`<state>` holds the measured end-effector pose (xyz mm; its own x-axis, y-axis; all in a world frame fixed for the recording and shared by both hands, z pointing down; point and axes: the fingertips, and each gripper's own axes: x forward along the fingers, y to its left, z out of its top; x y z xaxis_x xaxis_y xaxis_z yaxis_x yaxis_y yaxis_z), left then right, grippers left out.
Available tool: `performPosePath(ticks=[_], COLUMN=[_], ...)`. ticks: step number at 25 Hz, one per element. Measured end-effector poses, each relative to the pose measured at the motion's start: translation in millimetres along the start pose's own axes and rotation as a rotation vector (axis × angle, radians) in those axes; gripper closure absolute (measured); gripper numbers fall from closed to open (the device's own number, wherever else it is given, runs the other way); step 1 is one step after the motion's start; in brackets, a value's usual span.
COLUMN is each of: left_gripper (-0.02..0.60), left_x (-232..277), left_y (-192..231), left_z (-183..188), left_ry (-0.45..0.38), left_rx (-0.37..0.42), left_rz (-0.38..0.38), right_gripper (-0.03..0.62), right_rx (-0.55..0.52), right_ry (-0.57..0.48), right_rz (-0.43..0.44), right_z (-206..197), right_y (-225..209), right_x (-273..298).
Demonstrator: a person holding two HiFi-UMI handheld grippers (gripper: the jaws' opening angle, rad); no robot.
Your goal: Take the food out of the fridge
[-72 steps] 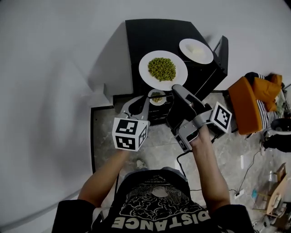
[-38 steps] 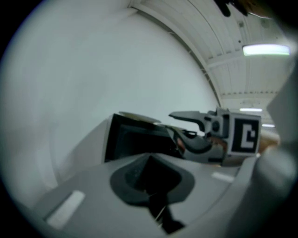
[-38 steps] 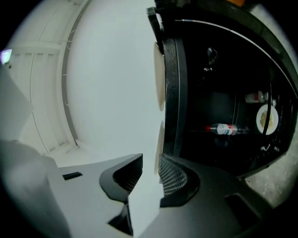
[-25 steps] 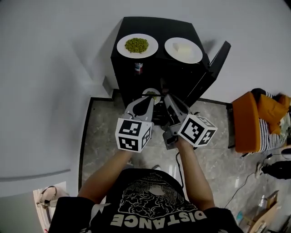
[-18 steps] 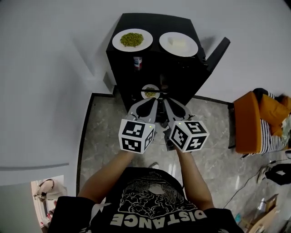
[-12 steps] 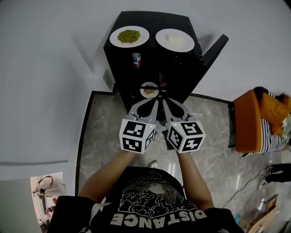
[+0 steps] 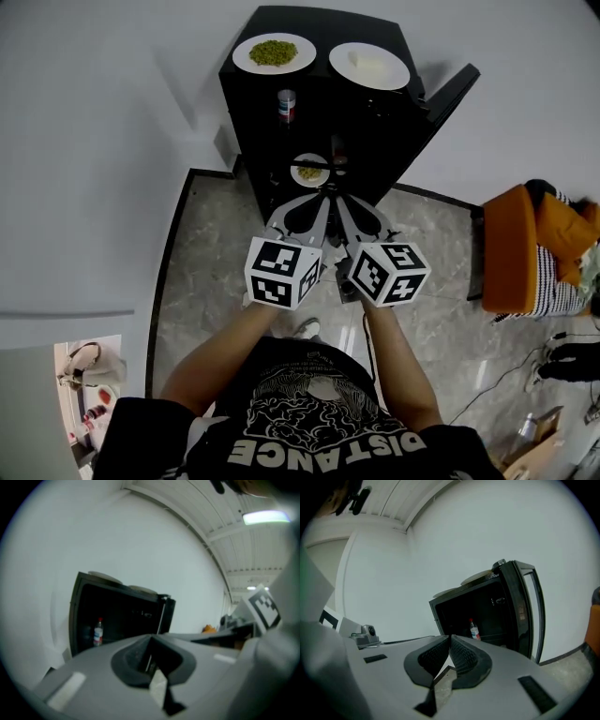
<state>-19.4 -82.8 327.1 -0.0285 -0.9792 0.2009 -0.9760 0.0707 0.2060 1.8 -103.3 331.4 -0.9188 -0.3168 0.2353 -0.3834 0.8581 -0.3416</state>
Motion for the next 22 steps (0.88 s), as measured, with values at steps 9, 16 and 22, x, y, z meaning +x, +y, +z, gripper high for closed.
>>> performPosePath(ticks=[9,16,22], left_gripper=[0.578,0.578,0.578], left_x=[-7.7,0.3,26.2], left_y=[44.9,94.2,129.3], left_z=[-36.1,-88.4,-142.5], left_ry=[-0.044,-0.063,-0.071], left_rx=[-0.098,-0.134,-0.155], left_rz=[0.062,0.126,0.141], right_gripper=[0.583,0.582,0.582], right_rx=[0.154,0.316,0.449], right_ry=[0.062,0.159,0.131], right_rz=[0.077,0.13,0.112], right_z=[-48.7,-121.3,-185.9], right_y=[-1.7,-22.6,-63.6], right_x=[33.3,89.3,140.4])
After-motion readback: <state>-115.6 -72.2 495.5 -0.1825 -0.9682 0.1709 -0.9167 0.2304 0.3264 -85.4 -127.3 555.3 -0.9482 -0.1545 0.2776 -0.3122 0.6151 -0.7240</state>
